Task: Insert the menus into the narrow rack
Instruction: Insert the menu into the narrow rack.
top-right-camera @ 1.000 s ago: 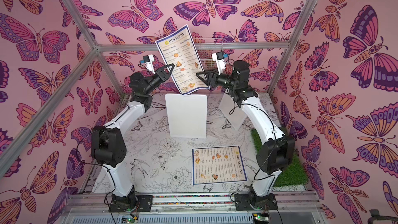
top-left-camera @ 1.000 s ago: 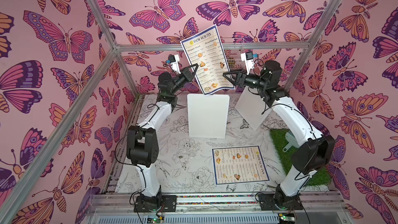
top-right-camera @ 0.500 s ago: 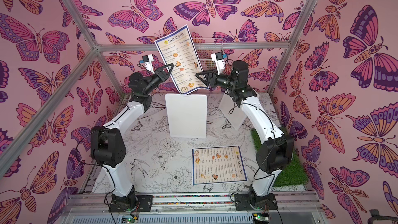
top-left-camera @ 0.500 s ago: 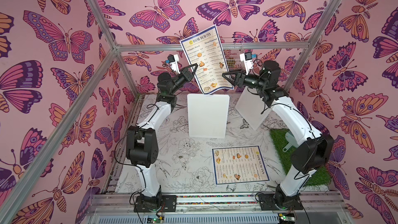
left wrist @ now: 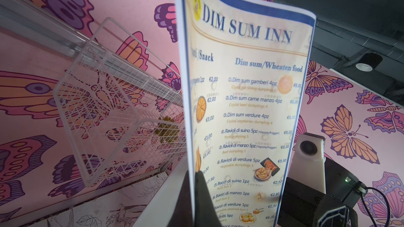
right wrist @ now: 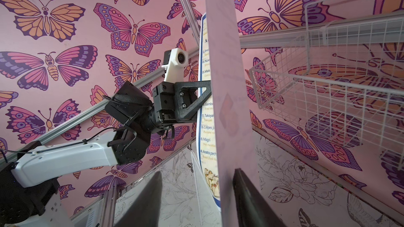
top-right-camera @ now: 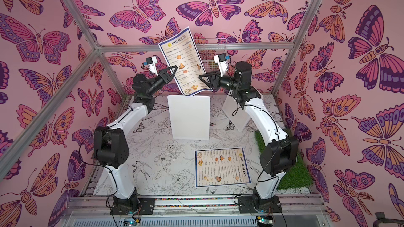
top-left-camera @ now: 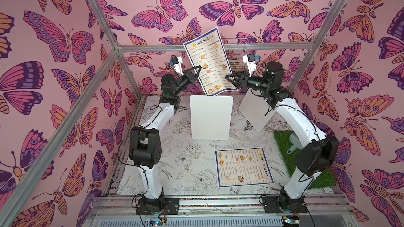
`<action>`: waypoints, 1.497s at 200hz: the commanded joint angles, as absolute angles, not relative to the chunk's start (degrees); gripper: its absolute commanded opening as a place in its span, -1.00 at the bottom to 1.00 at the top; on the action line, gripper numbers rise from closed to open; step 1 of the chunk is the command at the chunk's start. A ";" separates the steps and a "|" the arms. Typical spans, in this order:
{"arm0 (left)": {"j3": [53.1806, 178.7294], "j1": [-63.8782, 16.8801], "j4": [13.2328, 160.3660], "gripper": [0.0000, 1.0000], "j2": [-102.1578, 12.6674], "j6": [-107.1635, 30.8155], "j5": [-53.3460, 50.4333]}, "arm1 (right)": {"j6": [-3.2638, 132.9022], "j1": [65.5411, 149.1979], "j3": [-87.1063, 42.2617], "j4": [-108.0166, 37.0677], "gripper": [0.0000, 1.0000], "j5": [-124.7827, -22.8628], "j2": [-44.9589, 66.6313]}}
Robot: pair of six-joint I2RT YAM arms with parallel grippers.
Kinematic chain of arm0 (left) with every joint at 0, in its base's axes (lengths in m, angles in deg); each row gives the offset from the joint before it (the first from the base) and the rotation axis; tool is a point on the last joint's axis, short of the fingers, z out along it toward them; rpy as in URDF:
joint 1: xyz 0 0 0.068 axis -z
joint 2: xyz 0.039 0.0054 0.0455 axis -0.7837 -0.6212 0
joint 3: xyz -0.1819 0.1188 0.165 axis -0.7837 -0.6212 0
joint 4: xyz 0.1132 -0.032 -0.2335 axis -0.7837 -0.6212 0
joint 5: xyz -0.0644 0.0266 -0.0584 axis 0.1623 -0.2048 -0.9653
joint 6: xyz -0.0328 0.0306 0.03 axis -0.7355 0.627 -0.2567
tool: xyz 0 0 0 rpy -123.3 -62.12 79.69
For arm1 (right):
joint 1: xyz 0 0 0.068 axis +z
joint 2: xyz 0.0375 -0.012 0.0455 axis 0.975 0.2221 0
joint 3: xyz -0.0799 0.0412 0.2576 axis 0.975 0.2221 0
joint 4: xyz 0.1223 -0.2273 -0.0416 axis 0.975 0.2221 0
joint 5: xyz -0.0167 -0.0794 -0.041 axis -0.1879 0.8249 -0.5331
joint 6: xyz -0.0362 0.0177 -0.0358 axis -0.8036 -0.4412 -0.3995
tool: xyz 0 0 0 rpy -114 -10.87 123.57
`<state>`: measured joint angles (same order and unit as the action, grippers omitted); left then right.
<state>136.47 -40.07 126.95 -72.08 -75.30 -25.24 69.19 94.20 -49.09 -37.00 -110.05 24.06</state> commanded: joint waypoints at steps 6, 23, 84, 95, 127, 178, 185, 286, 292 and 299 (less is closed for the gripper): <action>137.84 -39.95 128.93 -0.99 -72.88 -75.09 -25.88 | 67.78 94.65 -50.39 -36.35 0.08 -109.31 23.27; 138.59 -39.91 128.69 -0.99 -73.37 -75.17 -26.22 | 67.14 94.63 -50.35 -35.70 0.08 -109.02 22.96; 138.06 -40.00 126.62 -0.99 -72.35 -72.71 -26.36 | 68.17 94.66 -50.51 -36.43 0.08 -109.86 23.39; 137.69 -40.08 126.18 -0.99 -71.90 -72.14 -26.17 | 68.33 94.63 -50.50 -36.53 0.08 -109.91 23.46; 136.86 -40.85 125.95 -0.99 -71.31 -71.62 -26.32 | 68.70 94.78 -50.58 -36.81 0.08 -110.65 23.75; 135.77 -41.80 126.18 -0.99 -70.71 -71.58 -26.58 | 68.38 95.06 -50.61 -36.47 0.08 -110.30 24.02; 135.75 -41.83 126.21 -0.99 -70.70 -71.58 -26.71 | 68.31 95.05 -50.61 -36.46 0.08 -110.27 24.02; 139.45 -40.43 127.74 -0.99 -73.59 -73.01 -28.00 | 66.00 94.90 -50.77 -32.48 0.08 -105.39 23.05; 139.74 -40.37 127.95 -0.99 -73.77 -73.27 -27.99 | 65.60 94.88 -50.87 -31.65 0.07 -104.77 23.03; 139.96 -40.35 128.36 -0.99 -74.05 -73.55 -27.99 | 65.11 94.90 -50.66 -30.80 0.08 -103.61 22.75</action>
